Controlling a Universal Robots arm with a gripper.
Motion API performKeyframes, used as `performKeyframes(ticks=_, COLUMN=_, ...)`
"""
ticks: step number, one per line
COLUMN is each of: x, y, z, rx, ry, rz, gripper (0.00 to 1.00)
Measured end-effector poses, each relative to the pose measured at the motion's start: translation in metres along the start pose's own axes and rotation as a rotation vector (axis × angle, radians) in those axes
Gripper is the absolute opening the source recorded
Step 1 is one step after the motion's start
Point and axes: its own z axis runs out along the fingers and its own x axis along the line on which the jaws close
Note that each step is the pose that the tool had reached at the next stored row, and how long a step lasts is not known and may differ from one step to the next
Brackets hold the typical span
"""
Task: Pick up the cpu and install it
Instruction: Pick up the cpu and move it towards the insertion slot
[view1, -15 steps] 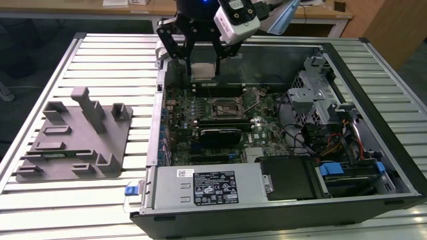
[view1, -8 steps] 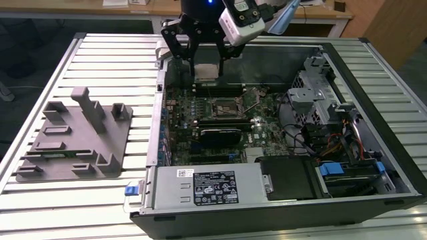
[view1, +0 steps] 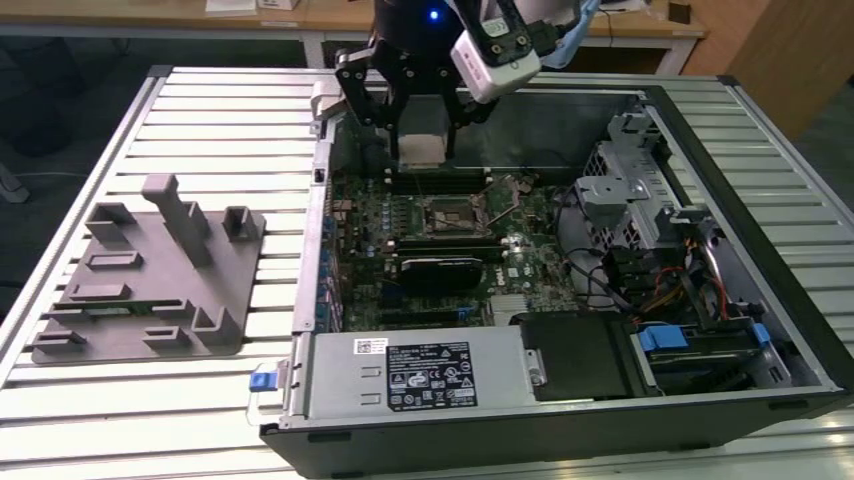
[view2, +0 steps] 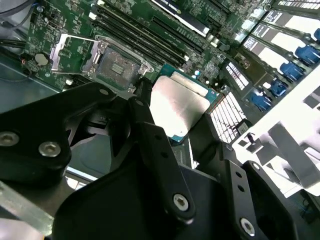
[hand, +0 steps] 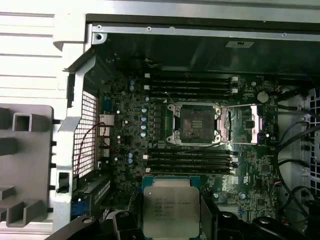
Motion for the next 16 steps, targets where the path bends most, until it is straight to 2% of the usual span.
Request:
performKeyframes(ticks=6, x=-0.0034, y=0.0019, z=0.0068, rx=0.0003, ry=0.001, rz=0.0, gripper=0.54)
performKeyframes(ticks=16, x=-0.0069, y=0.0106, z=0.0173, rx=0.0007, ry=0.004, rz=0.0, gripper=0.54)
